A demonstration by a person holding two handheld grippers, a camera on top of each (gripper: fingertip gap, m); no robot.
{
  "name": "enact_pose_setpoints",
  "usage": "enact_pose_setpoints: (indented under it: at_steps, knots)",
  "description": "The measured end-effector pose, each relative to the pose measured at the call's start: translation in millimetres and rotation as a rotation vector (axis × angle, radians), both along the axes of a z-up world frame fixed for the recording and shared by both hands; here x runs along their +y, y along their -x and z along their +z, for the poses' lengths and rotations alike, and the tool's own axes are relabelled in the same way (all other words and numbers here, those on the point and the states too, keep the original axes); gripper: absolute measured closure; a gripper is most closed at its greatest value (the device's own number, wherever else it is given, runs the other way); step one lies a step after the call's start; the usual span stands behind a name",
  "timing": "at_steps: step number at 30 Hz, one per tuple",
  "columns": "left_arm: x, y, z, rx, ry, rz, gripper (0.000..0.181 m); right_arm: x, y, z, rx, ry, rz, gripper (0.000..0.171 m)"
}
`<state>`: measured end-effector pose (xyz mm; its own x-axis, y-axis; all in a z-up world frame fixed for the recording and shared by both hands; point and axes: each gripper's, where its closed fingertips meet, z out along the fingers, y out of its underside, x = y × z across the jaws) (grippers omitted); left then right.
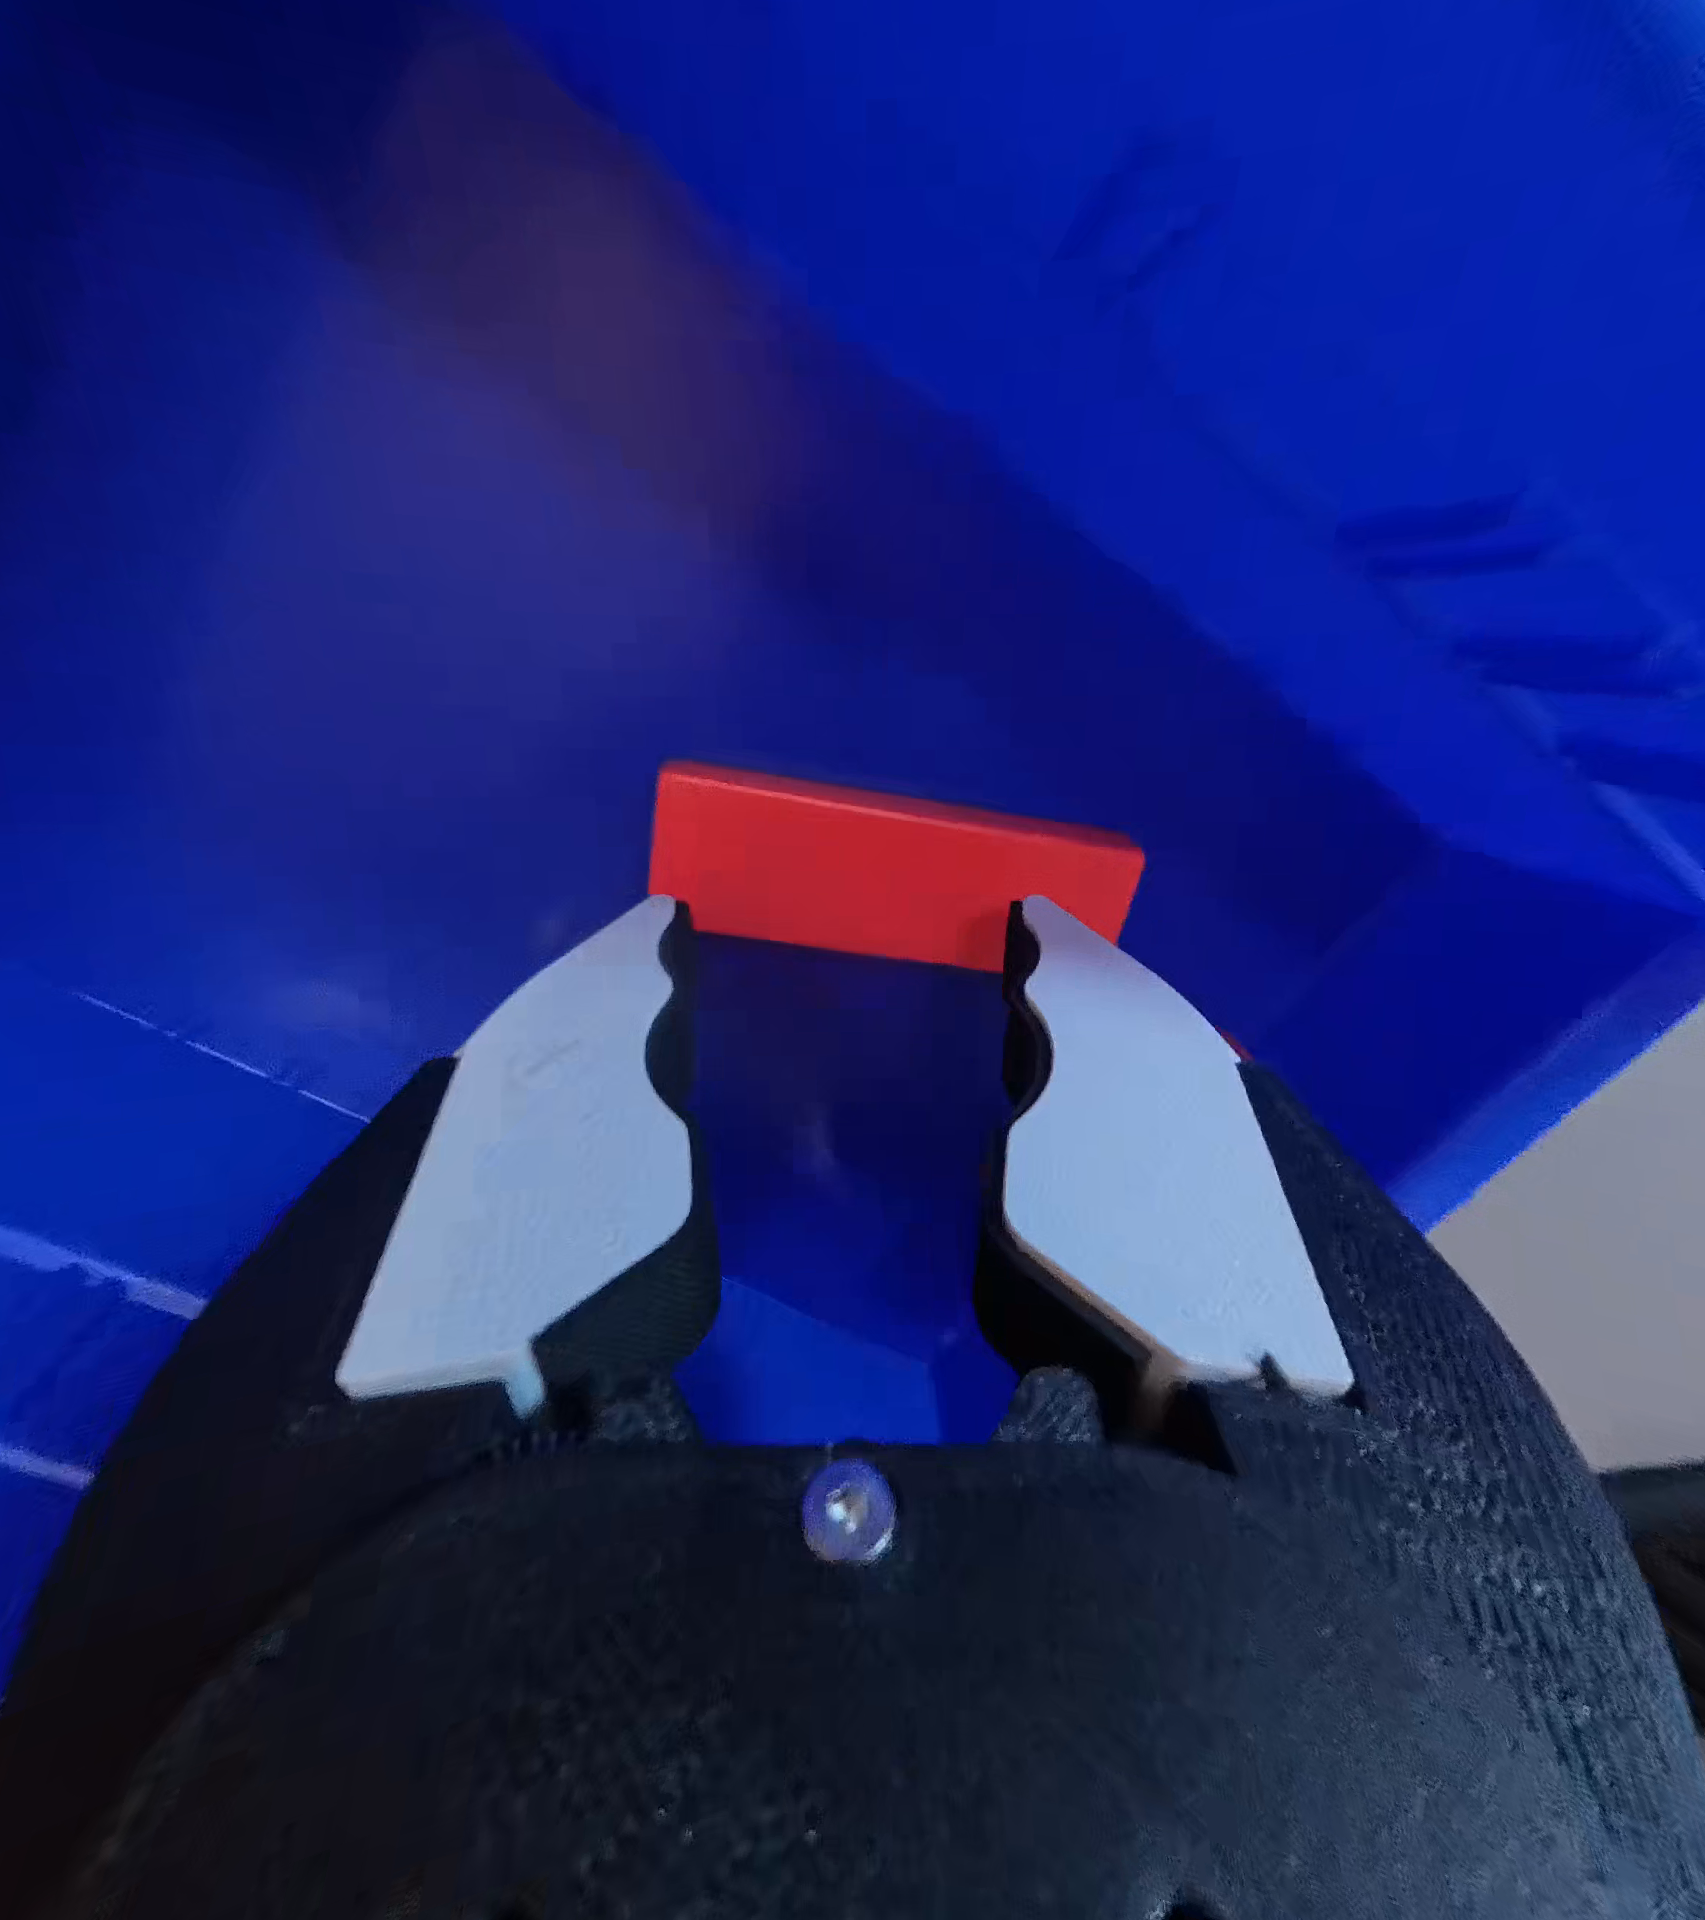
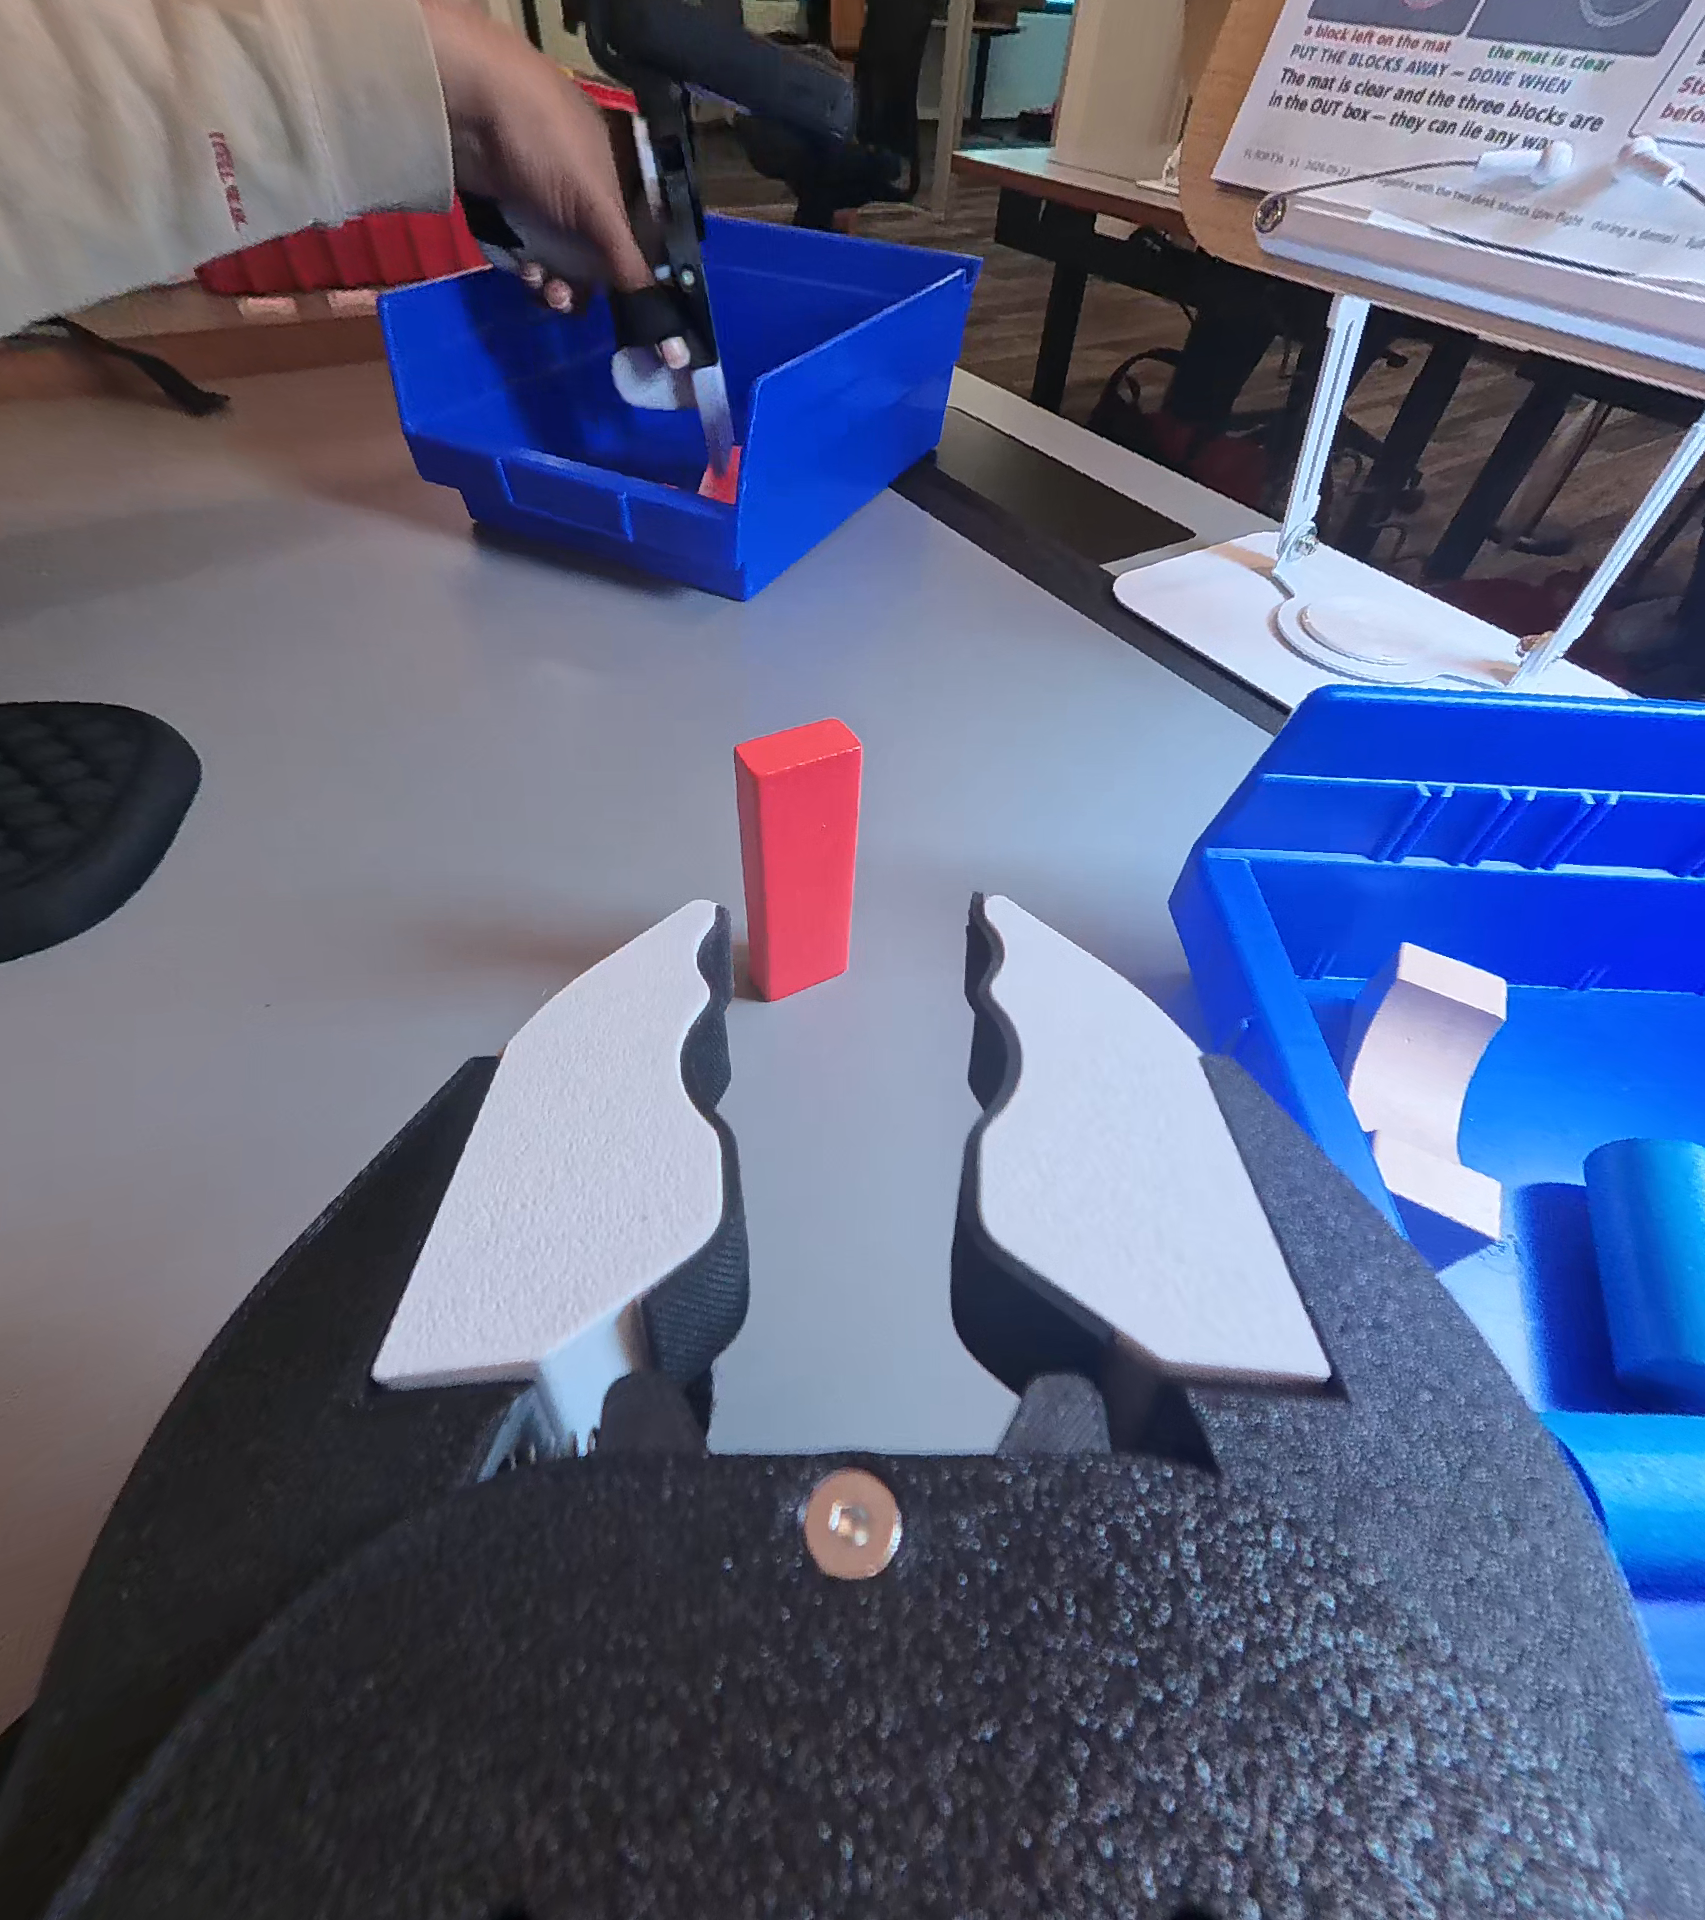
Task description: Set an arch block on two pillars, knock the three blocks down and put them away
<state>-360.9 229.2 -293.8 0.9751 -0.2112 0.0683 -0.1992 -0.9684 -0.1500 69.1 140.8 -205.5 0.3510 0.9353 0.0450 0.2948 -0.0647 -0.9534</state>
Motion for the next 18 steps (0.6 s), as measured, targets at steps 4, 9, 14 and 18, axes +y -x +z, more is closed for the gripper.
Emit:
enact_pose_setpoints:
  at_steps: [4, 9, 14, 18]
  knots:
    - [-0.3, -6.9, 2.6, -0.175, -0.023, 0.088, 0.118, -0.4, 0.8, -3.1, -0.010, 0.012, 0.003, 0.128]
    - [11.1, -13.0, 4.6, -0.256, -0.081, 0.143, 0.124, -1.4, 3.1, -8.0, -0.030, 0.023, 0.008, 0.128]
    - [15.1, -4.1, 5.9, -0.120, -0.076, 0.129, 0.120, 0.3, -0.3, -6.7, -0.031, 0.014, -0.008, 0.128]
    - [-1.2, 6.5, 7.7, -0.080, -0.005, 0.154, 0.116, 2.9, -1.4, -6.4, -0.022, 0.034, -0.012, 0.128]
